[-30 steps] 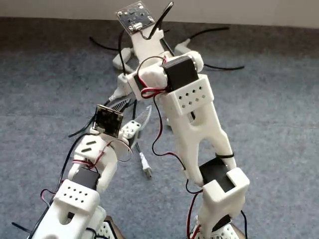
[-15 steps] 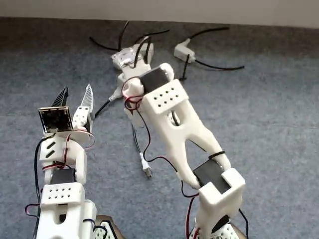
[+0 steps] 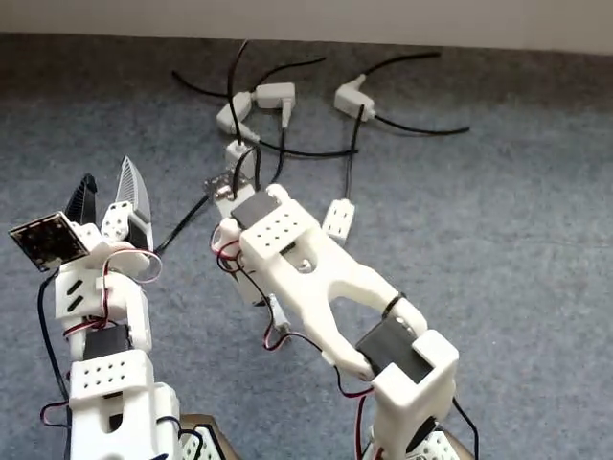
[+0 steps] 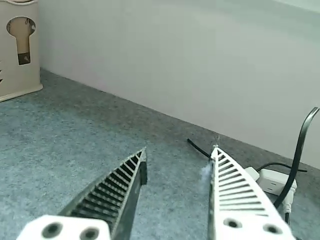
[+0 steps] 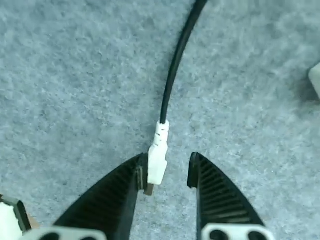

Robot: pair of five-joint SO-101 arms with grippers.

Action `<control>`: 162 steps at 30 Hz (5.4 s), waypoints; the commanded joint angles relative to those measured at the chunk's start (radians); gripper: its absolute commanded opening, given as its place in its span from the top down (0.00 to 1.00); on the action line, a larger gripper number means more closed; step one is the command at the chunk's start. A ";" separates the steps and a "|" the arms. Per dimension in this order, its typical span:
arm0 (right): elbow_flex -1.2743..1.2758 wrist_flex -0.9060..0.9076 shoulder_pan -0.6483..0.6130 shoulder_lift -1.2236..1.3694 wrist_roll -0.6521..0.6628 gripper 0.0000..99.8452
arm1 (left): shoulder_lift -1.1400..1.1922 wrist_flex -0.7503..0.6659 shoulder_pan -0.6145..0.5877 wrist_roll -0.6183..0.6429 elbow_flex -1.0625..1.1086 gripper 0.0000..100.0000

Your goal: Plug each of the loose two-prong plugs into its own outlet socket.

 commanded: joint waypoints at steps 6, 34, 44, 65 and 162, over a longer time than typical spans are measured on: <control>0.154 -0.168 -0.008 -0.091 -0.011 0.86 | 0.002 -0.021 0.016 0.009 -0.021 0.79; 0.426 -0.387 -0.035 -0.140 -0.009 0.86 | 0.002 -0.015 0.016 0.009 -0.019 0.79; 0.438 -0.381 -0.004 -0.202 -0.014 0.86 | 0.004 -0.015 0.033 0.008 -0.018 0.79; 0.570 -0.467 0.036 -0.200 -0.011 0.99 | 0.004 -0.021 0.044 0.008 -0.001 0.79; 0.323 -0.028 0.262 -1.239 0.269 0.99 | 0.005 -0.112 0.812 -0.238 -0.082 0.79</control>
